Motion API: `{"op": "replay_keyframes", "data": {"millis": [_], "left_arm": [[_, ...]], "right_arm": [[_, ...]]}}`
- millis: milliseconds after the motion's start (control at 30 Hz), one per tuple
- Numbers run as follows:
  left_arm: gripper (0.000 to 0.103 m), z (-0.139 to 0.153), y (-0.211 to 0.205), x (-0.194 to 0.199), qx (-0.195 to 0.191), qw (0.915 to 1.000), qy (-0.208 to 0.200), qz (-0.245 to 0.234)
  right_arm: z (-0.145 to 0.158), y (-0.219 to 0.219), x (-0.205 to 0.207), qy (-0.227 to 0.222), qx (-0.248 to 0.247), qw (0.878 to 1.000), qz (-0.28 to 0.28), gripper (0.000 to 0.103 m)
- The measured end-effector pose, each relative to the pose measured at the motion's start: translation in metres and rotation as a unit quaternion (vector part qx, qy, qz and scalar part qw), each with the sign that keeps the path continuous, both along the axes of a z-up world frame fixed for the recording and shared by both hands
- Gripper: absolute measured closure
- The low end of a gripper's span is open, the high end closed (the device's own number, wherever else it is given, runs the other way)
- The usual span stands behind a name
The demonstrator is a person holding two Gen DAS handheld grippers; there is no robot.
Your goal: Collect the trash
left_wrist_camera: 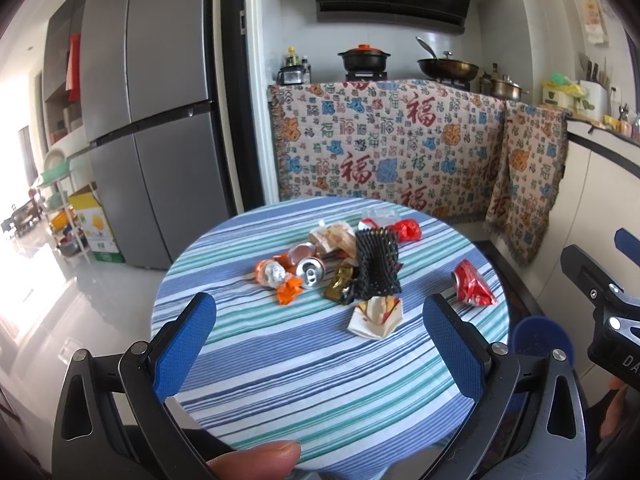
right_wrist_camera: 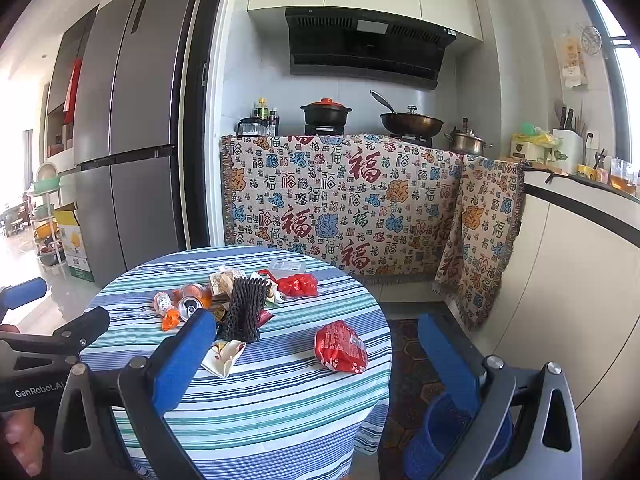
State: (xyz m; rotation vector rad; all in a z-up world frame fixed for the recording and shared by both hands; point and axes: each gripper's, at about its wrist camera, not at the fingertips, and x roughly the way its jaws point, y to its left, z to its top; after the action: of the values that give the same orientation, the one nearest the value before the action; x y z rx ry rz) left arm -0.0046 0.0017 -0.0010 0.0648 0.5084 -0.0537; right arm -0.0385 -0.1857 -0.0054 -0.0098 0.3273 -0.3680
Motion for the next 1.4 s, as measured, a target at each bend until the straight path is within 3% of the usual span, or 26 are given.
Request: {"op": "replay_keyframes", "data": {"millis": [1400], "left_arm": [[0.000, -0.011, 0.008, 0.009, 0.001, 0.9999, 0.013, 0.005]], "right_arm": [[-0.007, -0.005, 0.005, 0.016, 0.003, 1.000, -0.007, 0.000]]}}
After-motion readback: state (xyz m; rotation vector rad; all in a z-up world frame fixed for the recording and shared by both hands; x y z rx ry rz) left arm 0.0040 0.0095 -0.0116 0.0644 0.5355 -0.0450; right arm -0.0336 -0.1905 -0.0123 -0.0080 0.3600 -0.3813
